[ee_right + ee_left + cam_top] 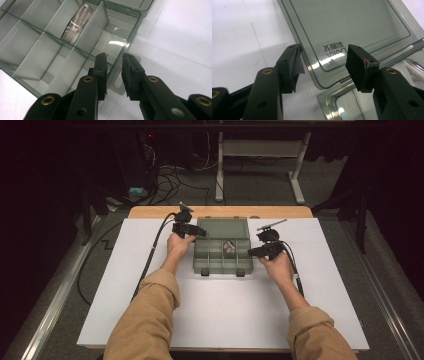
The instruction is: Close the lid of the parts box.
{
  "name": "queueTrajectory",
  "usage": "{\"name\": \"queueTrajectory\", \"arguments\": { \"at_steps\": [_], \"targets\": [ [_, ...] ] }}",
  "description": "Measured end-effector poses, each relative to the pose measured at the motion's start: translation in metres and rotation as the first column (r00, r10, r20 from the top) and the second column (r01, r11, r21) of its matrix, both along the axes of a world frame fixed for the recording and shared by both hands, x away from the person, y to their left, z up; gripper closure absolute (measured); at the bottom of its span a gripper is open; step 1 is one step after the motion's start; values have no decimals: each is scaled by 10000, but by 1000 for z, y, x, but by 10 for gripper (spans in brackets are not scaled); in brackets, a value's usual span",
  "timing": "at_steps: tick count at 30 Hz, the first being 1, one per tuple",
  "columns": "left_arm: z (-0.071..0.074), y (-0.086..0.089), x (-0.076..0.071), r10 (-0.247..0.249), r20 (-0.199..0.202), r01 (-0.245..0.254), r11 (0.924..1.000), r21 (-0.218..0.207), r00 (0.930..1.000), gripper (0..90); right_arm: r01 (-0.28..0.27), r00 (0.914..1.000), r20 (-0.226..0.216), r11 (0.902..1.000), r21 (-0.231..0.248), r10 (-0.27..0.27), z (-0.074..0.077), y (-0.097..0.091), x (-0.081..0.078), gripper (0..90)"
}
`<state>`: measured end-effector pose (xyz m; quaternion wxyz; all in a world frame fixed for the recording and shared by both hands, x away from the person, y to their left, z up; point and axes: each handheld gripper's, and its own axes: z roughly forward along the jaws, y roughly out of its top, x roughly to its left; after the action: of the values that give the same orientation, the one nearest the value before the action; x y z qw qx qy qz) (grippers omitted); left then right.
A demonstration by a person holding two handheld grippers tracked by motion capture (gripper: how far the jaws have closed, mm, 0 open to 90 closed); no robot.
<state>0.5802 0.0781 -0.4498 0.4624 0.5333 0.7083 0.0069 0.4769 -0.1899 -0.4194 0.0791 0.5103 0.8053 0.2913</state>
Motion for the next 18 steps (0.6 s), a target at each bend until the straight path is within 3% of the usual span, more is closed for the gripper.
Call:
{"name": "queueTrajectory", "arguments": {
  "at_steps": [6,10,18],
  "targets": [
    [-2,2,2,28,-266,-39,9991,-416,9996,458,8,10000,-4,10000,-3,-8,0,0,0,748],
    [-2,1,2,53,-278,-65,9990,-434,9996,467,17,10000,3,10000,12,-17,0,0,0,748],
    [6,1,-1,66,175,-63,9999,-149,9998,517,56,10000,-10,10000,4,-56,0,0,0,748]
  ]
}}
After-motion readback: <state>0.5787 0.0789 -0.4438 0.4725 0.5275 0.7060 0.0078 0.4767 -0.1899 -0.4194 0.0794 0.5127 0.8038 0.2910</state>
